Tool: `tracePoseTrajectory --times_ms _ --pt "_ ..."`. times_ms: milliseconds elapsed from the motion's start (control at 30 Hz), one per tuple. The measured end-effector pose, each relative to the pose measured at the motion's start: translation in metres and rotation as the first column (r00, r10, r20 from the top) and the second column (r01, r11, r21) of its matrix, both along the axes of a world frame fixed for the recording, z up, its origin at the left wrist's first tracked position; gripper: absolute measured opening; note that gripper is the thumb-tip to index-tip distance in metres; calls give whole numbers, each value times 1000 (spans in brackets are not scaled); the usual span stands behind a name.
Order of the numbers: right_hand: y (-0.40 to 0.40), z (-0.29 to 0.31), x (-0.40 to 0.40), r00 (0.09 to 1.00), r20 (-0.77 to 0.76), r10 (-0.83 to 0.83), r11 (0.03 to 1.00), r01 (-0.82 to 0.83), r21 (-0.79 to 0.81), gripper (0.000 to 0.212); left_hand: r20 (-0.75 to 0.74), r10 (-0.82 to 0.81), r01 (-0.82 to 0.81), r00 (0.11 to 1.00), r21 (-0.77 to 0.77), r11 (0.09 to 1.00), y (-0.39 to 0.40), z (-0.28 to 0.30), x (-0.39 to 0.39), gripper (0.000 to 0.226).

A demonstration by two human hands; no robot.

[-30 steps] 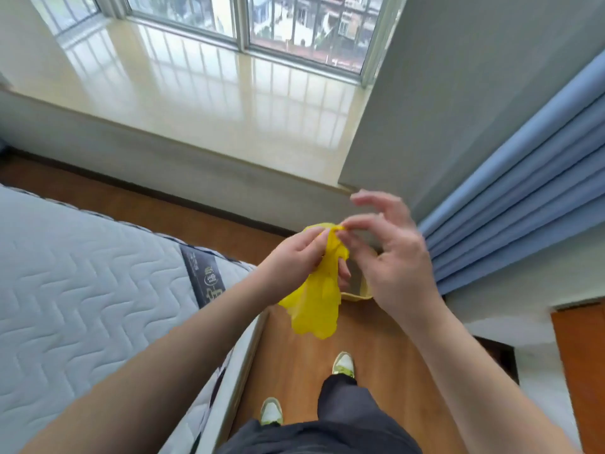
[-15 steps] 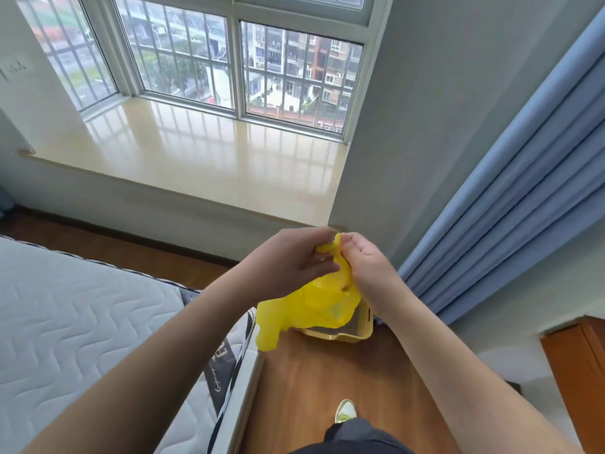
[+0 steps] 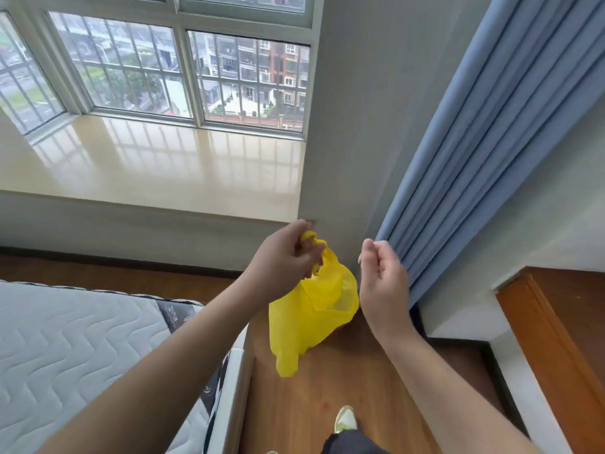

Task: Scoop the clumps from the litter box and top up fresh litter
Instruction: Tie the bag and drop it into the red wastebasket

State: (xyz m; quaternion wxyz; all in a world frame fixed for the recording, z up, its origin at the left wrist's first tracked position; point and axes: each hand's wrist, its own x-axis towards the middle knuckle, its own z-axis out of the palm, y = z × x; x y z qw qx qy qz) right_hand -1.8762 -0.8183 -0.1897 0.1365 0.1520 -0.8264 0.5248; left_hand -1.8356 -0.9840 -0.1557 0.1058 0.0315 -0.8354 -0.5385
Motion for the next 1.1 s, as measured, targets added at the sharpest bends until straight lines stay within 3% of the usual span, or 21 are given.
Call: tracePoseTrajectory --times_ms 100,167,300,400,500,633,767,867,933,1000,1100 --pt "13 2 21 996 -55 66 992 -59 115 49 77 -24 3 997 261 965 17 1 3 29" --pt "20 5 32 995 89 53 982 -68 176 50 114 -60 9 992 409 913 34 1 8 26" --pt "49 8 51 932 350 95 981 -148 126 68 167 -106 -17 980 603 798 74 5 20 24" --pt "79 15 70 833 526 169 985 -153 -74 76 220 -156 -34 963 674 738 106 8 33 25" --pt "116 22 91 750 613 249 960 -109 -257 65 228 -172 -17 958 647 763 142 8 50 27" --pt "174 11 118 748 597 290 947 -132 -294 38 182 -110 24 977 420 907 199 -1 80 23" --pt "225 2 152 761 598 251 939 -41 -342 22 173 -98 49 980 265 963 251 -15 114 24" --pt "255 -2 175 705 672 226 946 7 -325 18 212 -78 42 974 168 985 273 -23 135 34" --pt "272 -3 187 612 696 375 845 83 -528 14 226 -81 42 971 172 984 276 -25 149 48" --pt "288 1 200 515 663 544 667 214 -713 8 241 -105 41 965 254 966 280 -25 161 48" --pt "312 -2 223 507 568 648 513 260 -818 14 265 -90 -19 960 382 924 290 -31 175 33"
